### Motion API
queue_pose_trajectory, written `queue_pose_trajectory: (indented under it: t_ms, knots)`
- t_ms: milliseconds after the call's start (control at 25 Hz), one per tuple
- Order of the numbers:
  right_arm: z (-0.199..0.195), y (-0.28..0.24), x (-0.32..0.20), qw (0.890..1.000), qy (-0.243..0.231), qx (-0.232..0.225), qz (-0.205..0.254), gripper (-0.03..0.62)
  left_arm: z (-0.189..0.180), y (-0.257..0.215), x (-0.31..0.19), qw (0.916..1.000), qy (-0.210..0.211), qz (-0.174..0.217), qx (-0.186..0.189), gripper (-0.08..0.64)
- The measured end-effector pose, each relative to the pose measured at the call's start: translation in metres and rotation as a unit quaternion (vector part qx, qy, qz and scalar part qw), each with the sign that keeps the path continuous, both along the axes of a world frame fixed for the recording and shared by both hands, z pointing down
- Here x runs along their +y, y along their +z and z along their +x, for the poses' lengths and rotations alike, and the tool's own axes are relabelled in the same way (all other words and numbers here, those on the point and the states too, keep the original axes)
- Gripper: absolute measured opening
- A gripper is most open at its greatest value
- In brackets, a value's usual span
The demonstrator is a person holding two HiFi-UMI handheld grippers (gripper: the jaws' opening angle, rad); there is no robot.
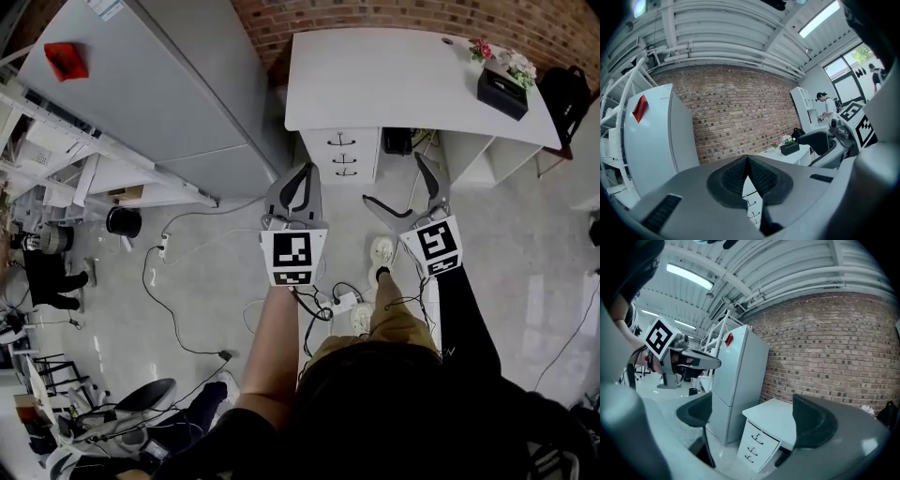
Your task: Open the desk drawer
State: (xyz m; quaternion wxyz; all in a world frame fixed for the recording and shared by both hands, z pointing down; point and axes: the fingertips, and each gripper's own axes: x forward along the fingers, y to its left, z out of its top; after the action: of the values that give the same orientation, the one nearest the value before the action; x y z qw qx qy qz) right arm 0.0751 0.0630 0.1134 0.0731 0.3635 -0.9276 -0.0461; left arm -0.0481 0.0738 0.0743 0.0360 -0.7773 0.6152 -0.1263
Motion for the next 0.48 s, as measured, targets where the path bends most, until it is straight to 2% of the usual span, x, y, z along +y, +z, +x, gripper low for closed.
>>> queue_pose_trajectory:
  t_ms: [240, 480]
  knots:
    - [-0.014, 0.006, -0.061, 1.000, -0.013, -0.005, 0.001, 0.532, -0.007, 0.006, -0.056, 1.0000, 0.000, -0.002, 0.006, 0.009]
    - [-0.034, 0.030, -0.125, 0.999, -0.032, -0.001, -0.025, 0.532, -0.016, 0.025, -0.122, 0.9999, -0.001, -0.013, 0.000, 0.009]
